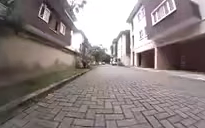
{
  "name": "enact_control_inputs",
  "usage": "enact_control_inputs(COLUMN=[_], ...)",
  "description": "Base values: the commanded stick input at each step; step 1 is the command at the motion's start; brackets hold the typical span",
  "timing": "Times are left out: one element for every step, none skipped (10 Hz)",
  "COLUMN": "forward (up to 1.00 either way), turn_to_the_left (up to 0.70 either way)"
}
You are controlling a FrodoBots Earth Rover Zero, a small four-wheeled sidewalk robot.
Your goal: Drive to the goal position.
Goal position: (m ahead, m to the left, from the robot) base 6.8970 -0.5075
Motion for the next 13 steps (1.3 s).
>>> enact_control_inputs(forward=[0.70, 0.70, 0.70, 0.70, 0.70, 0.70, 0.70, 0.70, 0.70, 0.70, 0.70, 0.70, 0.70], turn_to_the_left=[0.00, 0.00, 0.00, 0.00, 0.00, 0.00, 0.00, 0.00, 0.00, 0.00, 0.00, 0.00, 0.00])
